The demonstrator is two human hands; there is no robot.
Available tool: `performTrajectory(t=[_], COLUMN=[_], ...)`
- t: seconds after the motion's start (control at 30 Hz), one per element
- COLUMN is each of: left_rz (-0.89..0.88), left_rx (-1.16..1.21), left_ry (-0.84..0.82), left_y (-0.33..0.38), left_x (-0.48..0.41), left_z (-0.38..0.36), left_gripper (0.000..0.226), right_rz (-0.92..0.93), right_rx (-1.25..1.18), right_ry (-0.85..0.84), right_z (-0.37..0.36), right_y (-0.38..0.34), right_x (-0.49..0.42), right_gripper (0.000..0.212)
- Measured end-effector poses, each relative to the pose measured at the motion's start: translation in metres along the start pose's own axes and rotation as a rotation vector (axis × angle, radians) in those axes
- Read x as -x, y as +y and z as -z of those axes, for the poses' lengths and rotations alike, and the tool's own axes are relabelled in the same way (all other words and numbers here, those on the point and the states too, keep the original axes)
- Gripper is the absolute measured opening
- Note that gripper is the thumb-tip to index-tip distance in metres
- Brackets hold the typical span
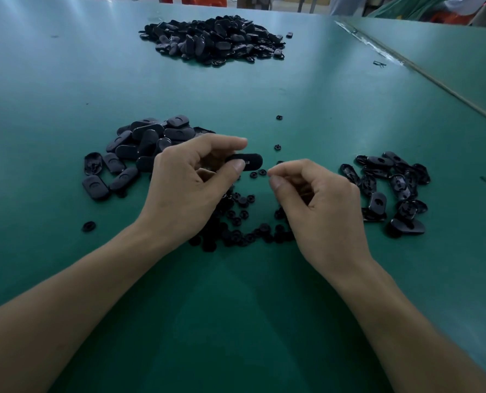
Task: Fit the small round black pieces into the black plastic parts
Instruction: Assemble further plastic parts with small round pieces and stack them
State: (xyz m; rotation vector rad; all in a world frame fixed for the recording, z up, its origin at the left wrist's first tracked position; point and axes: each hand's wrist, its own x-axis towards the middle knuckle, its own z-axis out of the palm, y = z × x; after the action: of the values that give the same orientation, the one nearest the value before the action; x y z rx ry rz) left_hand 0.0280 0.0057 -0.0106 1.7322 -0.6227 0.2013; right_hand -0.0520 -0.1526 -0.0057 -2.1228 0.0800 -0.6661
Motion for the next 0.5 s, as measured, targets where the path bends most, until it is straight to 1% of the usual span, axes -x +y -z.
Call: performTrajectory(t=[0.27, 0.5], left_rz=[-0.010, -0.045], left_rx=[-0.009, -0.049], left_ry=[-0.018, -0.058], left_y=[0.0014, 0.0029], left_x=[0.0014, 0.0027], left_z=[-0.0010, -0.0011], left_gripper=[0.019, 0.017], right_rz=[0.013, 0.029], right_rx=[-0.037, -0.067], right_ry=[0.027, -0.009], right_z=[0.0000, -0.0022], right_y=[-0.0008, -0.0019], right_x=[-0.0005, -0.0003], right_gripper=[0.019, 0.012])
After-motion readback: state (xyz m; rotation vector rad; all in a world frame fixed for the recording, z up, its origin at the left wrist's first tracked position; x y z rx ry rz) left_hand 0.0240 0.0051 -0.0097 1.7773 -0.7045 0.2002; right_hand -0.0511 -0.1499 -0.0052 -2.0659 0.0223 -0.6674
